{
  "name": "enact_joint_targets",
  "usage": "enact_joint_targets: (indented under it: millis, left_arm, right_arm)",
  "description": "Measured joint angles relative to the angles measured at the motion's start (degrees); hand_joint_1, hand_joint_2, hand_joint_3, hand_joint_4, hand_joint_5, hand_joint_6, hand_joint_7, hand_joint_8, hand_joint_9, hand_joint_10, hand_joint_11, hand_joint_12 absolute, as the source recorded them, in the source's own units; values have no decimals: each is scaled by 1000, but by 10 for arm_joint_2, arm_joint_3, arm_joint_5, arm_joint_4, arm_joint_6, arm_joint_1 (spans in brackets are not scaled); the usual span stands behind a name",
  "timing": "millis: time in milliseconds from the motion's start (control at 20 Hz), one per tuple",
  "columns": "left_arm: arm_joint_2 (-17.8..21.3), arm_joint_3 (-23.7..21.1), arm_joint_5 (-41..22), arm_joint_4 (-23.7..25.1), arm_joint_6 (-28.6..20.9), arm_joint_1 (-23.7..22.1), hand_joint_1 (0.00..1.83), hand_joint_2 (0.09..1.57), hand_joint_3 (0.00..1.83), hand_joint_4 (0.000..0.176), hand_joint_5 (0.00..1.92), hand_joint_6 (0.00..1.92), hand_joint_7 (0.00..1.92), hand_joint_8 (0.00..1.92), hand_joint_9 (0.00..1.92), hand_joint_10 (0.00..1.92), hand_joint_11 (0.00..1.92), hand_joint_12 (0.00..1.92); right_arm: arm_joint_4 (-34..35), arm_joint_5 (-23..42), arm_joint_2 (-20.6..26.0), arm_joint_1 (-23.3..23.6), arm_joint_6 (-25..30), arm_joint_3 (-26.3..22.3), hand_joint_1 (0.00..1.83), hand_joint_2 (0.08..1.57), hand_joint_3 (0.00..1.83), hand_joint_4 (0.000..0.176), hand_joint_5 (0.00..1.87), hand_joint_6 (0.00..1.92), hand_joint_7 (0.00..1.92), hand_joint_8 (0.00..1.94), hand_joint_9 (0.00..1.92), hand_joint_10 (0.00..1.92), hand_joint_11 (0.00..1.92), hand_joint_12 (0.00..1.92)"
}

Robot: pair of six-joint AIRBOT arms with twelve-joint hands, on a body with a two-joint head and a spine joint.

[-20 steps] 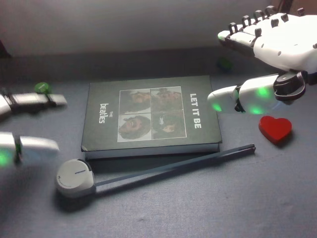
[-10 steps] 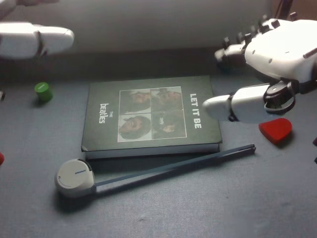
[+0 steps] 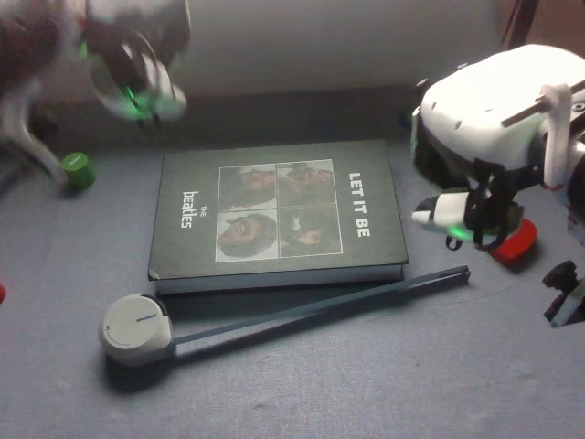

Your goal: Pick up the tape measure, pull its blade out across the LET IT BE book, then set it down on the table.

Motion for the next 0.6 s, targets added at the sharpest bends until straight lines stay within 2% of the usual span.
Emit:
enact_joint_targets:
  millis: [50, 150, 200, 300, 350, 400, 450, 500, 600]
  left_arm:
    - [-5, -23, -45, -11, -31, 5, 788, 1264, 1, 46, 1334, 1921, 1445, 1921, 1475, 1921, 1495, 1921]
    - [-15, -60, -114, -27, -47, 5, 844, 1268, 1, 162, 1395, 1921, 1531, 1921, 1580, 1921, 1622, 1921]
    - [-33, -90, -173, -30, -80, 6, 851, 1267, 0, 173, 1403, 1921, 1540, 1921, 1591, 1921, 1634, 1921]
    - [-46, -106, -204, -26, -137, 19, 851, 1267, 0, 173, 1403, 1921, 1540, 1921, 1591, 1921, 1634, 1921]
    - [-55, -113, -224, -24, -169, 27, 871, 1240, 0, 175, 1351, 1921, 1494, 1921, 1538, 1921, 1569, 1921]
    - [-67, -121, -254, -29, -201, 36, 865, 1211, 0, 166, 1213, 1921, 1375, 1921, 1406, 1921, 1452, 1921]
    - [-80, -127, -283, -37, -212, 39, 859, 1187, 0, 155, 1146, 1921, 1299, 1921, 1326, 1921, 1380, 1921]
    - [-97, -132, -324, -28, -230, 45, 854, 1180, 0, 151, 1135, 1921, 1286, 1921, 1312, 1921, 1369, 1921]
    - [-113, -137, -366, -23, -253, 55, 845, 1150, 0, 147, 1146, 1921, 1262, 1921, 1297, 1921, 1371, 1921]
  right_arm:
    - [0, -9, -3, 0, 0, 0, 996, 1278, 2, 176, 1296, 1921, 1480, 1941, 1705, 1921, 1890, 1921]
    - [-1, -22, -7, 0, 0, 0, 1007, 1278, 1, 176, 1306, 1921, 1524, 1941, 1737, 1921, 1920, 1921]
    - [0, -25, -10, 0, 0, 0, 1008, 1278, 1, 176, 1307, 1921, 1528, 1941, 1740, 1921, 1921, 1921]
    - [-1, -26, -10, 0, 0, 0, 1008, 1278, 1, 176, 1307, 1921, 1528, 1941, 1740, 1921, 1921, 1921]
    - [0, -27, -10, 0, 0, 0, 999, 1277, 0, 176, 1320, 1921, 1548, 1941, 1764, 1921, 1921, 1921]
    - [0, -30, -10, 0, 0, 0, 1006, 1287, 4, 176, 1353, 1921, 1571, 1941, 1795, 1921, 1921, 1921]
    - [0, -30, -10, 0, -2, 0, 991, 1306, 10, 176, 1366, 1921, 1593, 1941, 1810, 1921, 1921, 1921]
    - [0, -28, -10, 0, -5, 0, 984, 1315, 12, 176, 1373, 1921, 1608, 1941, 1820, 1921, 1921, 1921]
    - [0, -28, -10, 0, -11, 0, 968, 1312, 9, 176, 1366, 1921, 1600, 1941, 1820, 1921, 1921, 1921]
